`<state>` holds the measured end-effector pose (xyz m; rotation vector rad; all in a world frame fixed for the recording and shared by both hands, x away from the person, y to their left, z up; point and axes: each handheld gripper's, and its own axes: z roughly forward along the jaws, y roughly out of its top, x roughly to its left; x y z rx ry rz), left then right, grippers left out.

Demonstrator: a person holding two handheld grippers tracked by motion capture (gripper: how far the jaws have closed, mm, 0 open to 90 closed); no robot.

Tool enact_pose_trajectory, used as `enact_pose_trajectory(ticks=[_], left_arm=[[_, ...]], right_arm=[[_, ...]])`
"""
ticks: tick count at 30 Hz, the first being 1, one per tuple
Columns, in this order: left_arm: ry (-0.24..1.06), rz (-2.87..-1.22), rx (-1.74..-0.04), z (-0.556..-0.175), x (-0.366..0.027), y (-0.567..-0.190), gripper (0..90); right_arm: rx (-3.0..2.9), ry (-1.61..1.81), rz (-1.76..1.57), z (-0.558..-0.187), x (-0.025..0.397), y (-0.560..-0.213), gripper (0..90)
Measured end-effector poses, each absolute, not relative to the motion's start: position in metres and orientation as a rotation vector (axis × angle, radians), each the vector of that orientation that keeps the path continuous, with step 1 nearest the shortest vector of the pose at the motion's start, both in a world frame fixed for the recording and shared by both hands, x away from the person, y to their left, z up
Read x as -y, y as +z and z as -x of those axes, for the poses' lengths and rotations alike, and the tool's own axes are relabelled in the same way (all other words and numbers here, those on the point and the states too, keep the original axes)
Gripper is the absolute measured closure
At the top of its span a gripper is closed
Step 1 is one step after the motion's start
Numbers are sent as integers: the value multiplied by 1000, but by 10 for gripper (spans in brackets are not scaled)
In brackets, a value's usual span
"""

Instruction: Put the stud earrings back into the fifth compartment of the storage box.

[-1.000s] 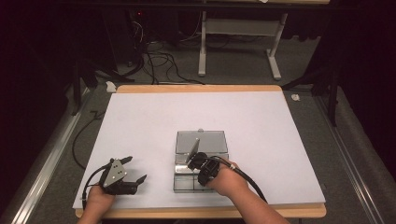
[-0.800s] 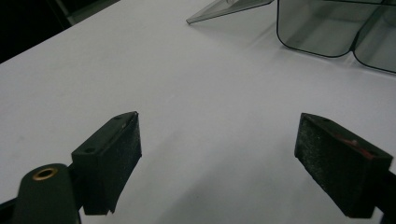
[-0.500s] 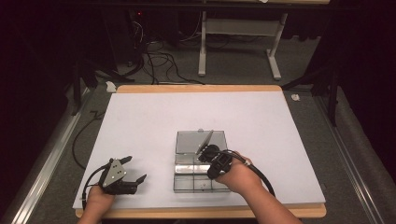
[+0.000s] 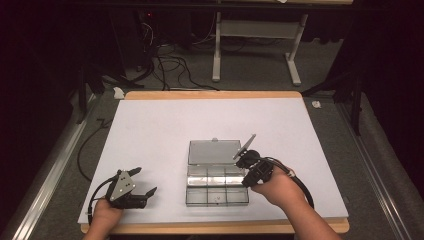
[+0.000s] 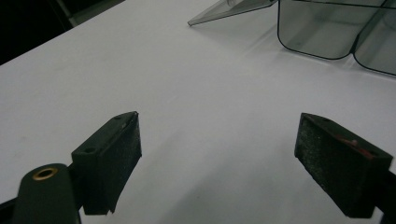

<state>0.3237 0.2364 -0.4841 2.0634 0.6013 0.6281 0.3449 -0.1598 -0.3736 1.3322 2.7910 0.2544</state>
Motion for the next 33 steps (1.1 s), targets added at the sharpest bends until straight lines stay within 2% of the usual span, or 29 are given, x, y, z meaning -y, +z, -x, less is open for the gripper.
enact_pose_trajectory(ticks=[19,33], left_arm=[[622,-2065,-610,-325,-237,-484,150],[619,-2067,-610,-325,-237,-484,150]], right_arm=[[-2690,212,-1484,-346,214,-386,792],[-2686,169,-1538,-350,231,-408,777]])
